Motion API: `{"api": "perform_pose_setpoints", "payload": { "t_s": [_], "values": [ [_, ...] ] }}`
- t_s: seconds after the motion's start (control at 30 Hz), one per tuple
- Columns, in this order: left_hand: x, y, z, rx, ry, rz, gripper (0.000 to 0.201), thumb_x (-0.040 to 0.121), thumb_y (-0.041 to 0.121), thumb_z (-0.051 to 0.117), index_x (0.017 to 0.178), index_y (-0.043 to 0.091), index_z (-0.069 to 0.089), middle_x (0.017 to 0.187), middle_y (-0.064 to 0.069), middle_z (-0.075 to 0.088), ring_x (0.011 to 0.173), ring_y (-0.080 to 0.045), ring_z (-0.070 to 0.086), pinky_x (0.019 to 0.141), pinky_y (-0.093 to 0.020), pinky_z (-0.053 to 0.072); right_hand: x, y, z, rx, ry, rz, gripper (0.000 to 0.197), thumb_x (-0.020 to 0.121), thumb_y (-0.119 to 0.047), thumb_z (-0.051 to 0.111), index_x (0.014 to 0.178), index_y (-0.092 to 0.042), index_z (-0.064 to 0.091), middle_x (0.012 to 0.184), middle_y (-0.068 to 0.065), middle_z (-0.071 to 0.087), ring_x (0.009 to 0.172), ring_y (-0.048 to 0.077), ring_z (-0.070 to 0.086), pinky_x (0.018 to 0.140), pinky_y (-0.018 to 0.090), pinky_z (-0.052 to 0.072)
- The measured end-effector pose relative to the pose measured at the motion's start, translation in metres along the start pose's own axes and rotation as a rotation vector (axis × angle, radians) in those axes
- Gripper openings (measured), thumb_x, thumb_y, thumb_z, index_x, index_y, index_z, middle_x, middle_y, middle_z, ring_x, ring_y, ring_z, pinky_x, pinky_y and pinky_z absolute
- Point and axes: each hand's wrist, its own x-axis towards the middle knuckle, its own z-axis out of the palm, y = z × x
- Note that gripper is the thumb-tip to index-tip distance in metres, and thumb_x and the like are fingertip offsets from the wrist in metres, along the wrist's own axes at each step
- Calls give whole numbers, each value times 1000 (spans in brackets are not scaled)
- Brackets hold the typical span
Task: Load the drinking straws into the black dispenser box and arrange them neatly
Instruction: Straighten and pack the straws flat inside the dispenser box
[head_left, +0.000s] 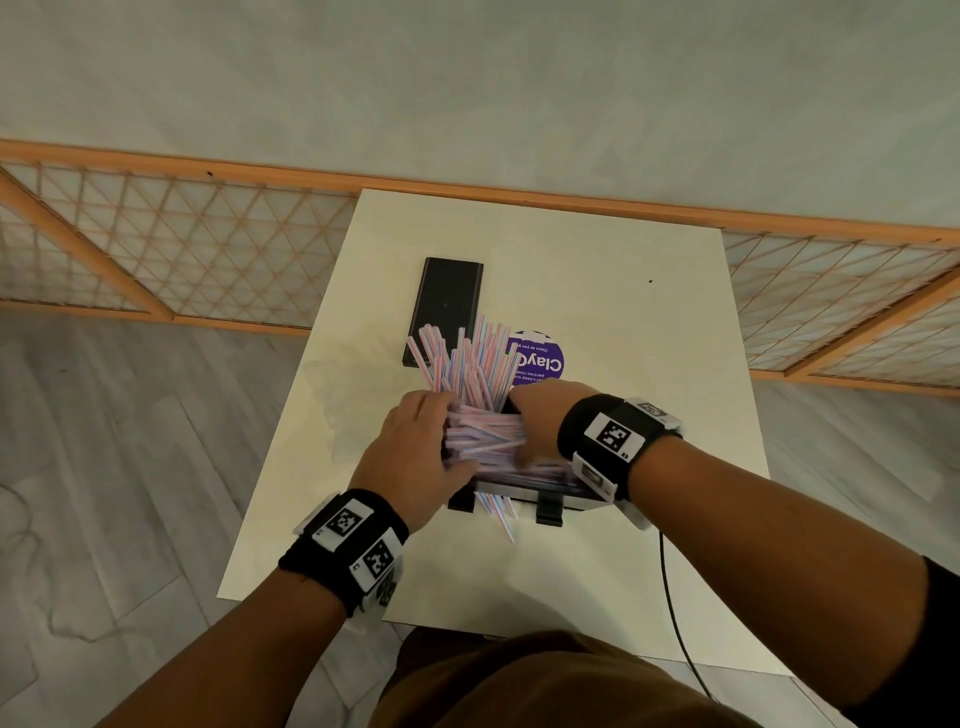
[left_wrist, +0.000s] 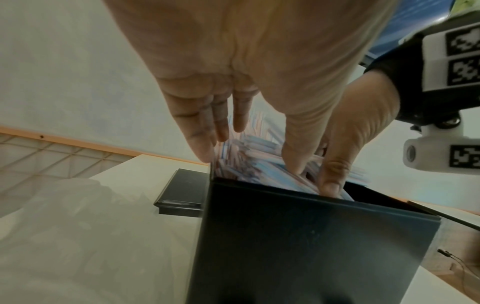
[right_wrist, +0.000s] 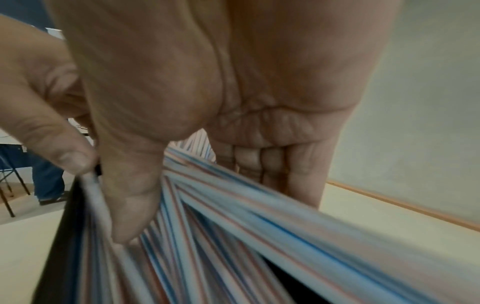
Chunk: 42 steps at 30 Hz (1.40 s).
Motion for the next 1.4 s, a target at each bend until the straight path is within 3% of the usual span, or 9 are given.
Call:
{"api": "perform_pose_setpoints", "payload": {
  "t_s": [0.2, 0.37, 0.53, 0.7, 0.83, 0.93, 1.07, 1.33, 1.4],
  "values": [
    [1, 1, -3, -35, 3, 1, 43, 91, 38, 69, 129, 24, 55, 124, 6, 49, 107, -16, 55, 90, -34, 53, -14, 5, 0, 138, 63, -52, 51, 79, -45, 79, 118, -20, 60, 101, -2, 66, 84, 16, 59, 72, 26, 46],
    [3, 2, -6, -61, 56, 25, 37, 92, 37, 68, 124, 24, 56, 119, 7, 50, 102, -13, 55, 86, -32, 53, -17, 13, -13, 386, 158, -14, 48, 80, -55, 74, 110, -19, 63, 100, -2, 66, 92, 17, 63, 83, 32, 54],
    [1, 14, -2, 76, 112, 286, 36, 90, 31, 66, 126, 24, 61, 120, 4, 51, 105, -15, 51, 82, -22, 47, -2, 17, -14, 503, 297, 114, 46, 84, -54, 69, 109, -15, 65, 103, 0, 65, 92, 18, 60, 79, 30, 48],
    [1, 16, 17, 259, 22, 483, 20, 90, 30, 67, 108, 27, 72, 114, -3, 59, 99, -23, 57, 81, -33, 55, 15, 7, -14, 760, 229, 143, 43, 72, -40, 77, 102, -12, 66, 93, 13, 74, 83, 30, 72, 76, 46, 61],
    [6, 13, 25, 322, 21, 508, 12, 84, 28, 73, 96, 26, 76, 100, -2, 64, 89, -23, 61, 80, -37, 58, 18, -3, -14, 826, 234, 12, 29, 77, -30, 81, 99, -18, 66, 81, -1, 70, 72, 15, 67, 69, 31, 56],
    [10, 8, 30, 380, 11, 505, 12, 79, 30, 78, 91, 27, 76, 95, 0, 66, 89, -20, 62, 83, -34, 58, 20, -12, -13, 812, 250, -18, 40, 75, -34, 83, 108, -20, 62, 89, -4, 69, 81, 12, 66, 71, 24, 52],
    [16, 1, 39, 382, -53, 464, 16, 94, 29, 60, 104, 24, 72, 108, -3, 58, 101, -25, 56, 90, -40, 52, 23, -16, -14, 831, 293, -3, 63, 63, -38, 85, 118, -24, 57, 99, -3, 71, 91, 17, 69, 87, 41, 58],
    [18, -4, 42, 312, -5, 459, 12, 90, 25, 63, 94, 27, 75, 100, 0, 58, 91, -24, 55, 80, -39, 55, 21, -6, -16, 785, 381, 16, 19, 78, -23, 76, 92, -19, 64, 79, 1, 70, 71, 19, 69, 76, 41, 61],
    [17, -4, 41, 282, 5, 469, 23, 92, 29, 52, 94, 27, 75, 99, 0, 57, 89, -22, 55, 77, -38, 55, 18, 1, -18, 808, 400, 15, 16, 82, -22, 76, 93, -19, 66, 76, 0, 72, 66, 16, 70, 73, 37, 61]
  ]
}}
